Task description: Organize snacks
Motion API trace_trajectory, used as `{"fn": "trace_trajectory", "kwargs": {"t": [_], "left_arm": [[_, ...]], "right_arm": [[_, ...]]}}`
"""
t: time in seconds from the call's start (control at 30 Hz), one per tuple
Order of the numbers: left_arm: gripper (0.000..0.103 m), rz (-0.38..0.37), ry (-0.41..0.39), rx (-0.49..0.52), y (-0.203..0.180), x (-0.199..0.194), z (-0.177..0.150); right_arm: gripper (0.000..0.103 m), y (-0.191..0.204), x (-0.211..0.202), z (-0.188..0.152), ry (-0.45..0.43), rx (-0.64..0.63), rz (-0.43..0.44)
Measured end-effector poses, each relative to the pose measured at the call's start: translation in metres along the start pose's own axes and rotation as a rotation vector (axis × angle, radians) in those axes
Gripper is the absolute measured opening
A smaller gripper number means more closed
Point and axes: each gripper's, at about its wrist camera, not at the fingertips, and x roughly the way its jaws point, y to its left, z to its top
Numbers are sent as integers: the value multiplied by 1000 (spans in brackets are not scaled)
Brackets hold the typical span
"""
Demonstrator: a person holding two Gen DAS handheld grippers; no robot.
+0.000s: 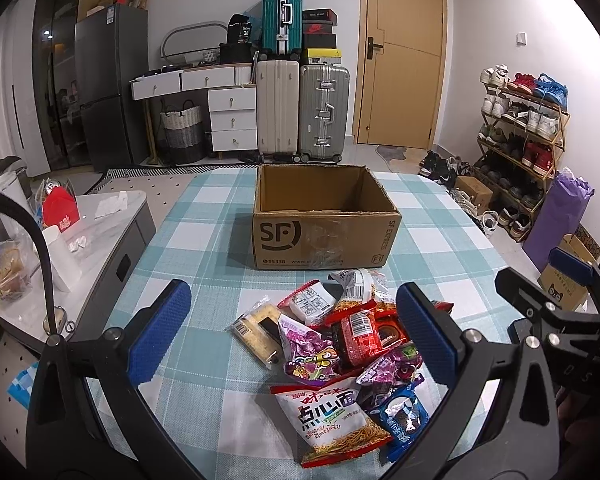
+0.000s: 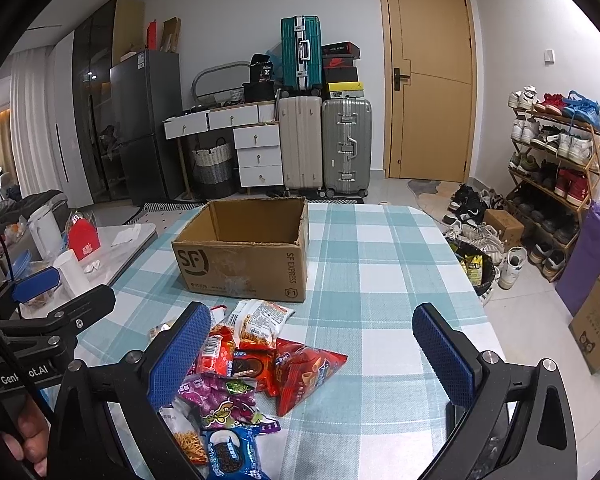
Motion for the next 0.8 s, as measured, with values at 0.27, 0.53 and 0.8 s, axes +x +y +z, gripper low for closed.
{"fn": "trace_trajectory", "kwargs": {"t": [0.27, 0.53, 0.8], "left_arm": [[102, 10, 25, -9, 5, 11, -6], [102, 17, 54, -32, 18, 24, -17], [102, 39, 84, -65, 34, 36, -28]], "right_arm": [[103, -8, 8, -14, 49, 34, 83], [103, -11, 24, -48, 162, 32, 214], [98, -6, 47, -102, 314, 22, 281]]}}
